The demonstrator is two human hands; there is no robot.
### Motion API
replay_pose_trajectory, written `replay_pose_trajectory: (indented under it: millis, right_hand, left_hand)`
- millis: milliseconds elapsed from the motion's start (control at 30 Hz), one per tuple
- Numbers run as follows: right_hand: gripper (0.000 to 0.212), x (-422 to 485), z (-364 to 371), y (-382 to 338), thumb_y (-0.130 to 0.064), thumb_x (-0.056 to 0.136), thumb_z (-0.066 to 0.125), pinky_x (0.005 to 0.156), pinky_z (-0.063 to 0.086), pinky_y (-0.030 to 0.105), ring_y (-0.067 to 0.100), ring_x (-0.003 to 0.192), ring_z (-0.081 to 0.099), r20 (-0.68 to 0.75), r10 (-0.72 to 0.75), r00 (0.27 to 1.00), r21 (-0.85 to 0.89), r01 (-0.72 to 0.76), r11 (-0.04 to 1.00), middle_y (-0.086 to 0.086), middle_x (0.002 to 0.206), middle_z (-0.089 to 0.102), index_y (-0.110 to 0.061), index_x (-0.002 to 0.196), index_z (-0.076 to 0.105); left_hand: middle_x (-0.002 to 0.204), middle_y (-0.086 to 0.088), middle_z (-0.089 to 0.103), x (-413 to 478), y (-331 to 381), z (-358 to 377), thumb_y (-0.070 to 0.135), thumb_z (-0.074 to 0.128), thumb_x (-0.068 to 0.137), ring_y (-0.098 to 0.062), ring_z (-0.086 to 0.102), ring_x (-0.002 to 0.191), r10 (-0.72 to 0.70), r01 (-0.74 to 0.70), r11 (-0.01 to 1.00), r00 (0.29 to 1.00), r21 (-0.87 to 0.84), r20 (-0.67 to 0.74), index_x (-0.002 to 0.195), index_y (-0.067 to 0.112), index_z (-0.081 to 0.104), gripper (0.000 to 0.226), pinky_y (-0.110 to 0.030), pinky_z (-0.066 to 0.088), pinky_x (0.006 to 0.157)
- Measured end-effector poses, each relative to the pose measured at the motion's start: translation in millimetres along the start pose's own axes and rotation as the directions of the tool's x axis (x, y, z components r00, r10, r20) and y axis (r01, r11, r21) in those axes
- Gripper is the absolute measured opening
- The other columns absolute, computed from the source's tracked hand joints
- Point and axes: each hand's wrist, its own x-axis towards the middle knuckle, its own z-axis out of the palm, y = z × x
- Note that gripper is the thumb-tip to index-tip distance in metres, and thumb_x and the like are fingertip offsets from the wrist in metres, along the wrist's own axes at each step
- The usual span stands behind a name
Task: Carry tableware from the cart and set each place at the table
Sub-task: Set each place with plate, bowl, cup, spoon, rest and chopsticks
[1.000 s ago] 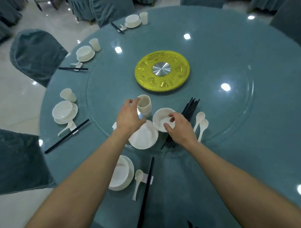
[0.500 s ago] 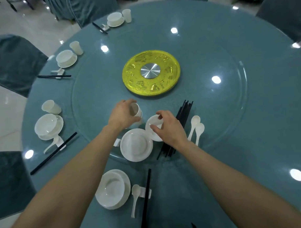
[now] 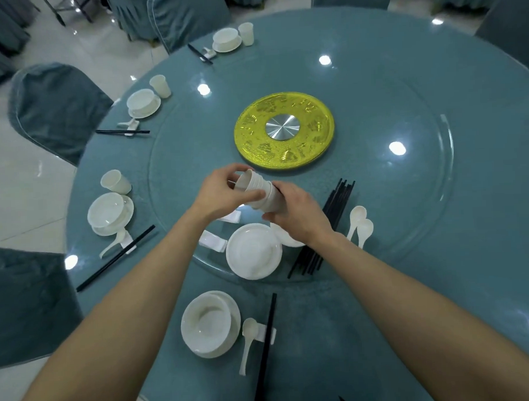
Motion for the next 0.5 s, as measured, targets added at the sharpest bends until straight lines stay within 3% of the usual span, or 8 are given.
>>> replay_pose_trajectory:
  millis: [133,267,367,500]
  right_hand:
    - [0.073,-4,-8,2,-0.037,0.079,0.089,0.104,0.047,0.045,0.025,0.118,0.062,-0.047,-0.034,0.998,-0.032,0.033,0.999,0.003,0.133,0.066,-0.018,0.142,0.056]
    - [0.070,-9,-15,9,-0.029,0.078,0.090,0.104,0.047,0.046,0.029,0.118,0.060,-0.079,-0.066,0.995,-0.100,0.058,0.993,0.007,0.129,0.066,-0.012,0.138,0.058]
    - [0.069,-14,-24,26,-0.026,0.081,0.089,0.108,0.044,0.038,0.025,0.123,0.055,-0.105,0.025,0.994,-0.063,-0.032,0.997,0.005,0.134,0.061,-0.013,0.140,0.055]
    - [0.070,-20,-31,40,-0.028,0.082,0.088,0.111,0.040,0.033,0.024,0.126,0.053,-0.134,0.071,0.988,-0.063,-0.080,0.995,0.002,0.135,0.059,-0.014,0.141,0.053]
  left_hand:
    - [0.094,0.011,0.074,-1,8,4,0.047,0.093,0.065,-0.008,0.072,0.077,0.039,-0.037,0.998,0.998,0.044,-0.042,0.113,0.038,0.072,0.053,-0.025,0.057,0.073]
    - [0.093,0.007,0.074,2,15,7,0.058,0.087,0.060,-0.012,0.071,0.076,0.056,-0.052,0.997,0.995,0.050,-0.078,0.109,0.039,0.073,0.054,-0.029,0.059,0.071]
    - [0.101,0.005,0.075,10,16,-3,0.060,0.087,0.061,-0.015,0.074,0.085,0.023,-0.025,1.000,0.992,-0.017,-0.124,0.114,0.039,0.074,0.058,-0.031,0.062,0.075]
    - [0.110,0.009,0.073,19,9,-4,0.046,0.092,0.066,-0.012,0.069,0.096,0.054,-0.034,0.990,0.987,0.136,-0.149,0.126,0.038,0.071,0.063,-0.025,0.054,0.086]
